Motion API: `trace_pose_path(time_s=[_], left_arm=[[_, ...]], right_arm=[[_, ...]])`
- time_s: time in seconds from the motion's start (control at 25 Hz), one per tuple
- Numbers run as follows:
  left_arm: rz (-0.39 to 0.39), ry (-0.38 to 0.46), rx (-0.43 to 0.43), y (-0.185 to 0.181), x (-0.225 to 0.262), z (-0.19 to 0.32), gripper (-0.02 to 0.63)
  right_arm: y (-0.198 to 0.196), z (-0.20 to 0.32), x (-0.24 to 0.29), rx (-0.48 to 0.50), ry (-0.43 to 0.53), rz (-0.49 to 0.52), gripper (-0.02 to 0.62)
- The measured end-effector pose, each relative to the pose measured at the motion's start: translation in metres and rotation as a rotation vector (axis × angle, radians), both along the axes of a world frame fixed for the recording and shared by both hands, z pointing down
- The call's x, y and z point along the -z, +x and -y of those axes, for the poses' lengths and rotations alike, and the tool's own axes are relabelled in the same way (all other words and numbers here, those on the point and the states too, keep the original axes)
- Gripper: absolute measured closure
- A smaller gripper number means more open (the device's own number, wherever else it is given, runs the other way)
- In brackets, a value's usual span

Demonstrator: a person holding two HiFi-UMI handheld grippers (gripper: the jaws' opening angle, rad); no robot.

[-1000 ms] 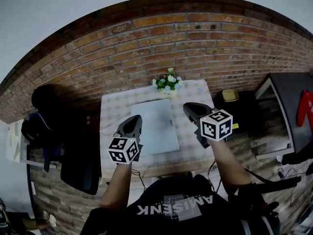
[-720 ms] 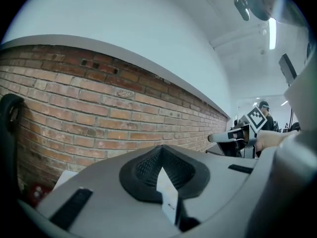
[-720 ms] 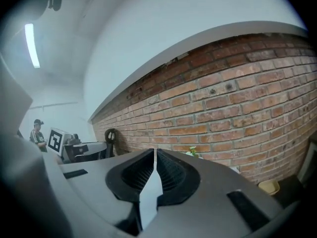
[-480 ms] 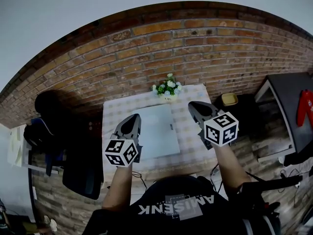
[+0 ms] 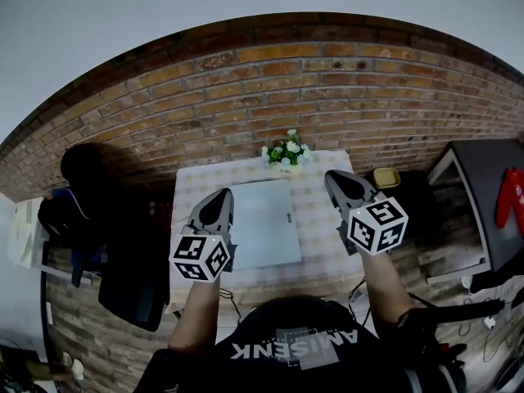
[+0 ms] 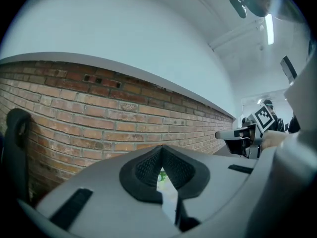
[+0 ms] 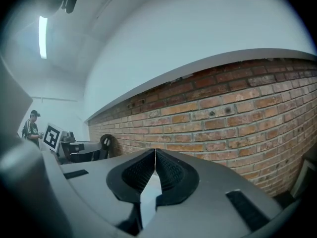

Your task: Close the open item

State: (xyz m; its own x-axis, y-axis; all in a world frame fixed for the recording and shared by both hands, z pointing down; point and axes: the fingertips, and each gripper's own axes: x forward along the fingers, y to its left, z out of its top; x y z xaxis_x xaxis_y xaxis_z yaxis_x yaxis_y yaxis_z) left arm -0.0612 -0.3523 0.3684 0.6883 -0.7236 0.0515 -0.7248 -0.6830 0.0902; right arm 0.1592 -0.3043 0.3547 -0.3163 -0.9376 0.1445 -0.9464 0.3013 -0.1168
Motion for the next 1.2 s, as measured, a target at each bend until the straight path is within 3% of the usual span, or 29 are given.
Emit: trace_pose_path(time_s=[0.16,0.36,0.56,0.76,1.2], left_arm=[[-0.010,0.044,0.048,-0.013,0.015,0.003,0.594],[-0.016,0.024,0.047,-0.016,0.017,0.006,0.594],[0.008,0.018,0.115,-0.021,0.013,0.012,0.594],[-0.002,0.036,0.084,-0.016,0.017,0.010,0.594],[0.026,0.016,0.101,-0.012,0.009,0.013,0.594]], right_arm=[[0.002,0.000,0.006,-0.015,0.013,-0.018,0.554],[0.003,0.001,0.010,-0.030,0.032,-0.032,0.554],[0.005,0.001,0.008,-0.038,0.024,-0.025,0.554],[0.006,0.003,0.007,-0.037,0.026,-0.031,0.554],[0.014,0.008,-0.004,-0.052,0.009,-0.045,0.554]])
